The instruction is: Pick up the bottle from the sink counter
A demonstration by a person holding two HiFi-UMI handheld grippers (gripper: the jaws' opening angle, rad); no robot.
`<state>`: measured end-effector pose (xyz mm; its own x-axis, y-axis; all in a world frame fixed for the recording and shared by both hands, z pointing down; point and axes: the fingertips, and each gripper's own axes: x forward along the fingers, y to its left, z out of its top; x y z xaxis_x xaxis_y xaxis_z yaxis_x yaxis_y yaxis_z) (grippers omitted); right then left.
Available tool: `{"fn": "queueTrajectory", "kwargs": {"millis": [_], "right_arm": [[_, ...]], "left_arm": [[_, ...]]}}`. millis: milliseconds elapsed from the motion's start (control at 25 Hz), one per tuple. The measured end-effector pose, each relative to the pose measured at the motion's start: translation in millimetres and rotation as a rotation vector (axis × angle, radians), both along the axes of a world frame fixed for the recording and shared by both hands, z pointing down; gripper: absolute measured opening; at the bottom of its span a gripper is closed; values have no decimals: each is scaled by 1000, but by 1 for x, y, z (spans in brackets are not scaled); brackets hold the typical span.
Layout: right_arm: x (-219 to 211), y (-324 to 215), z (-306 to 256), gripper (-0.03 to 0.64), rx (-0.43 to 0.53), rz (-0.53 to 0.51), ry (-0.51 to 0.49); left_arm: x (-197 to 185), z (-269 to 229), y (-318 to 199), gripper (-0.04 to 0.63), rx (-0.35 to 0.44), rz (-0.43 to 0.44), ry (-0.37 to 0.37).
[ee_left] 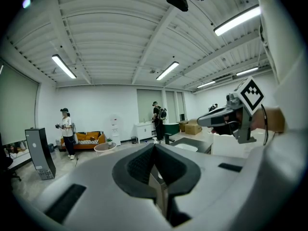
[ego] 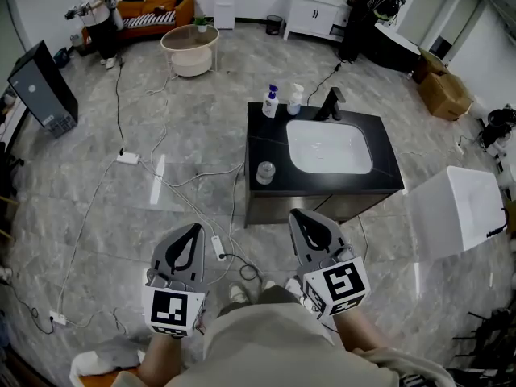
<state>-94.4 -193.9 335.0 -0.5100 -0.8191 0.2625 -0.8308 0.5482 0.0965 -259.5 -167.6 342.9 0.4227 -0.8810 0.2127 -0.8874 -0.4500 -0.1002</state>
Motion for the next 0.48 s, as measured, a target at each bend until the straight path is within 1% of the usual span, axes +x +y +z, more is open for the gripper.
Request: {"fn": "queueTrajectory", "kwargs": {"millis": [320, 480], "right_arm": [[12, -11, 17, -3, -49, -4, 8], [23, -26, 20, -3, -38, 0, -2]], "left_arm": [[15, 7, -16, 6, -25, 13, 8], [23, 11, -27, 6, -25, 14, 2]]}}
